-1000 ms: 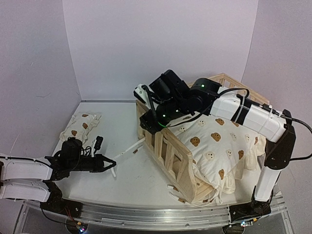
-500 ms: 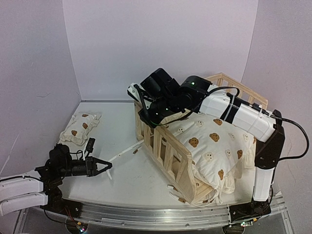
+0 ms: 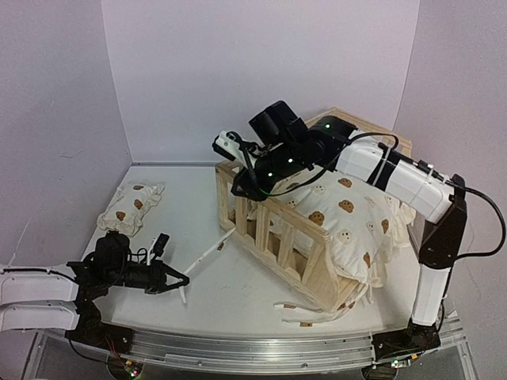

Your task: Set up the pet bed

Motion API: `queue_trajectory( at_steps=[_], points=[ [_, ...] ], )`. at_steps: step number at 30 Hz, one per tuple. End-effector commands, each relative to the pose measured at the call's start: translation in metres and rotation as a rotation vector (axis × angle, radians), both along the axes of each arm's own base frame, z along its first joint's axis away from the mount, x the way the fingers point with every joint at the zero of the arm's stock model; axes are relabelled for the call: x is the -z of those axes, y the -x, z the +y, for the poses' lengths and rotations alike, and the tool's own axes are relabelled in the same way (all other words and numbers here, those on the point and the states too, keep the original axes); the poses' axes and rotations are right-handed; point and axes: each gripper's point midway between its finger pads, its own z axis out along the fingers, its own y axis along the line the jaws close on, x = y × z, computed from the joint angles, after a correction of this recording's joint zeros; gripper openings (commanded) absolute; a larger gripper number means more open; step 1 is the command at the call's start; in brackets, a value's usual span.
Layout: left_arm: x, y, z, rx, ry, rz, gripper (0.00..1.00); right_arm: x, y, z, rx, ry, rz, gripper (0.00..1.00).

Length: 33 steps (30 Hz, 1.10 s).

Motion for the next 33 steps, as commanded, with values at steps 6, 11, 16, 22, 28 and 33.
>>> queue_trajectory(
  at_steps=[6, 11, 16, 22, 28, 33],
  points=[
    [0.002, 0.052, -0.076, 0.383, -0.133, -0.139, 0.00, -0.006, 0.015, -0.053, -0.552, 0.017, -0.083, 0.00],
    [0.010, 0.088, -0.106, 0.511, -0.112, -0.155, 0.00, 0.002, 0.030, -0.074, -0.579, 0.016, -0.056, 0.00],
    [0.012, 0.096, -0.127, 0.571, -0.102, -0.172, 0.18, 0.001, 0.039, -0.089, -0.561, -0.008, -0.031, 0.00],
    [-0.029, 0.050, -0.099, 0.373, -0.049, -0.328, 0.64, 0.017, 0.056, -0.111, -0.528, 0.015, 0.005, 0.00],
    [-0.077, -0.045, -0.068, 0.037, -0.078, -0.551, 0.77, 0.011, 0.066, -0.119, -0.525, -0.048, 0.028, 0.00],
    [-0.079, -0.121, -0.079, -0.003, -0.083, -0.681, 0.90, 0.008, 0.067, -0.120, -0.508, -0.087, 0.050, 0.00]
  ],
)
